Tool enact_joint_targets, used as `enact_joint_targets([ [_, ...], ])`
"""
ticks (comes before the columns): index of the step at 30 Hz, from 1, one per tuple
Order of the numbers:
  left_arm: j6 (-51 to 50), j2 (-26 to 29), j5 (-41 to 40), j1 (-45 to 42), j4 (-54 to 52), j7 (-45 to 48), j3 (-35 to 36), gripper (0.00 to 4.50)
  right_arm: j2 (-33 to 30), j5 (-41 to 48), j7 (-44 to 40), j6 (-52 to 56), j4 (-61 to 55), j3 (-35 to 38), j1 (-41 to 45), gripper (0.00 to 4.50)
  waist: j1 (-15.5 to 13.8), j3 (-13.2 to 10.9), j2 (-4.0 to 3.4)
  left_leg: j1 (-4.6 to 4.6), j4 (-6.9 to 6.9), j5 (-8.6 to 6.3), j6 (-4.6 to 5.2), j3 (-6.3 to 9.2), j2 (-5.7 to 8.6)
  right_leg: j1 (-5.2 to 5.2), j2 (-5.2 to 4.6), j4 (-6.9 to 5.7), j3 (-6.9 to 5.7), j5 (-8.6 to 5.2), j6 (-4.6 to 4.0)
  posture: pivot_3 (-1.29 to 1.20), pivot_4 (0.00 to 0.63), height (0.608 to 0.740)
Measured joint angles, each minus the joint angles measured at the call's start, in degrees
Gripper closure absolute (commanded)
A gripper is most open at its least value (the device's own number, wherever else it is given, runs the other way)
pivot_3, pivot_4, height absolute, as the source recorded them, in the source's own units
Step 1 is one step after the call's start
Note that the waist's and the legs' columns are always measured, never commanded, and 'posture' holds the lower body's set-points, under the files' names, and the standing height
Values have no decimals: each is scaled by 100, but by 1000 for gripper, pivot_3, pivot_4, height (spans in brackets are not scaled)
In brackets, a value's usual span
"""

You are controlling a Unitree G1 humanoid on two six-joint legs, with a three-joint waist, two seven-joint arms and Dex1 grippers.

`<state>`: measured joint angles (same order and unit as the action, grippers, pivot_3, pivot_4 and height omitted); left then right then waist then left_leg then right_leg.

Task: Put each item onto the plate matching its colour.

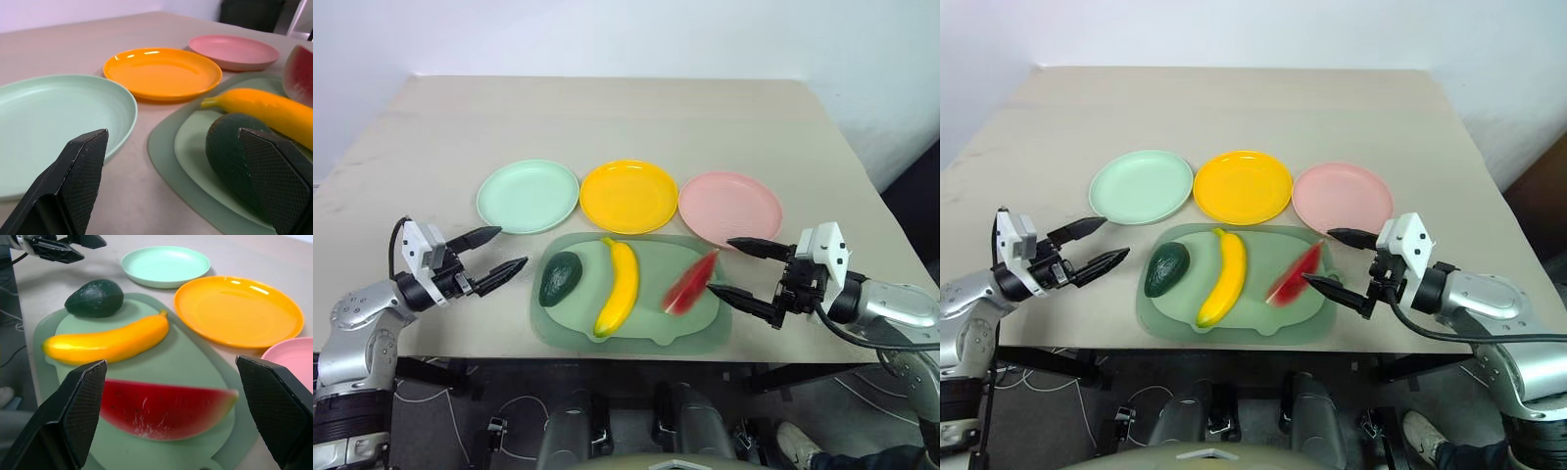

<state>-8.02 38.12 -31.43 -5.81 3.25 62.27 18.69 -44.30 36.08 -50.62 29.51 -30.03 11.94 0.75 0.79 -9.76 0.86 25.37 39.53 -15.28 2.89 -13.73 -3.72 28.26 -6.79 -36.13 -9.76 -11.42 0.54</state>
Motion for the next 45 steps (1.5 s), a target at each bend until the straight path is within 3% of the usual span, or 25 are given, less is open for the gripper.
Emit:
enact_joint_targets([
  [17, -186, 90, -59, 126, -477, -153, 22, 36, -173, -111, -523, -133, 289, -340, 558, 0, 0, 0, 0, 0, -1, 0, 0, -1, 0, 0, 0, 1, 0, 0, 0, 0, 150, 696],
  [29, -742, 252, -298, 232, -1316, 135, -278, 36, -770, -799, -1886, -886, 1334, -1001, 1418, 0, 2, -1, -1, -1, 0, 1, -1, -2, 0, 3, 0, 0, -1, 0, 0, 0, 150, 696],
  [39, -420, -58, -198, 182, -1047, 282, -669, 36, -703, -1606, -3127, -1998, 2531, -2001, 2691, 0, 18, -2, -2, 0, 5, 2, -3, -2, 0, 6, -1, -4, -2, 4, -6, 0, 150, 696],
  [45, 19, -92, -35, 522, -780, 524, -670, 36, -255, -2139, -3698, -2835, 3493, -2586, 3328, 0, 29, -3, -5, 1, 13, 3, -3, -1, -1, 20, -5, -10, -4, 13, -21, 0, 150, 696],
])
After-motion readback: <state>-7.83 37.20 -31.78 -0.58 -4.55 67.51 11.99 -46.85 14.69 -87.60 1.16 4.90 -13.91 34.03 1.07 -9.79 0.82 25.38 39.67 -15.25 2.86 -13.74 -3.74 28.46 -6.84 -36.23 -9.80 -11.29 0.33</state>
